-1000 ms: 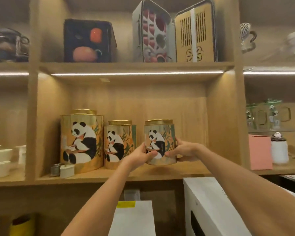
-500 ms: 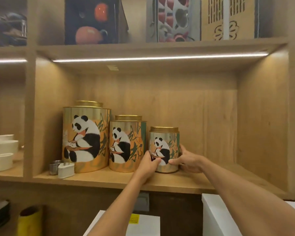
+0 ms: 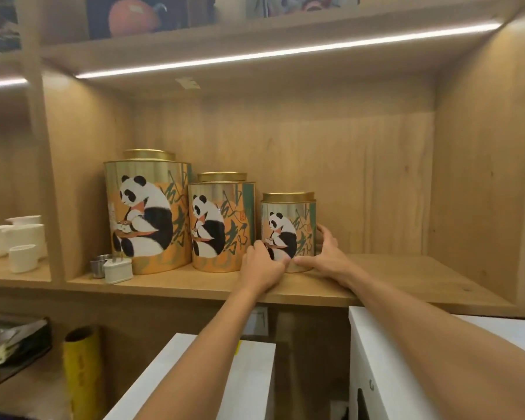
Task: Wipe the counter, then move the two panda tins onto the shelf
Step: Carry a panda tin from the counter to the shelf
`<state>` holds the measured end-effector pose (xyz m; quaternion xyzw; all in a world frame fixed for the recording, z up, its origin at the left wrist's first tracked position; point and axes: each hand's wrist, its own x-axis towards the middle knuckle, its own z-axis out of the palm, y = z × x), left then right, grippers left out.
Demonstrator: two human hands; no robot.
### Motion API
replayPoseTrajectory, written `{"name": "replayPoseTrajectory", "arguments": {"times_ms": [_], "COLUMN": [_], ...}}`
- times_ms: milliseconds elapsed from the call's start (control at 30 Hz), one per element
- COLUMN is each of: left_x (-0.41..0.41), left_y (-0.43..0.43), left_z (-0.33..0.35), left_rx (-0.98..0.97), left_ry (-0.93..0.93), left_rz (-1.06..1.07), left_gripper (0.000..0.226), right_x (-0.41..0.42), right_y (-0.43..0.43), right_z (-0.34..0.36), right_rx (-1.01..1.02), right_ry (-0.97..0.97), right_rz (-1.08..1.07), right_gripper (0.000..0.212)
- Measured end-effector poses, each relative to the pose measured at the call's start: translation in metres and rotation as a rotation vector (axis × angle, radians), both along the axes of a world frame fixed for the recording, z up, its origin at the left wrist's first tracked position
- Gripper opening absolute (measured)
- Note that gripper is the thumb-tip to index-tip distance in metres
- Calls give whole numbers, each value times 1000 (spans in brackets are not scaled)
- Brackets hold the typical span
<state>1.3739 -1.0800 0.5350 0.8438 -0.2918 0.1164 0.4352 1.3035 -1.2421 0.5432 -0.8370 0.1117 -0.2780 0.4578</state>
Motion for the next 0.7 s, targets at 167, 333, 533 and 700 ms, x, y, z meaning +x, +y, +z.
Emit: {"name": "replayPoseTrajectory", "arguments": {"times_ms": [167, 333, 533, 700], "left_x": [-2, -5, -8, -2], "left_y": [1, 3, 7, 7], "left_z": [0, 1, 2, 2], "left_rx": [11, 48, 56, -4], "left_ry": [-23, -90, -77, -15], "left_rz": [16, 39, 95, 77], "left_gripper": [69, 58, 56, 60], "right_x": [0, -2, -4, -6], "right_y": [-3, 1, 5, 8], "right_z": [-1, 0, 1, 7], "right_rx": [16, -23, -52, -3], "right_ry": [0, 23, 70, 104], "right_rz": [23, 38, 16, -74], "right_gripper": [110, 109, 110, 106]}}
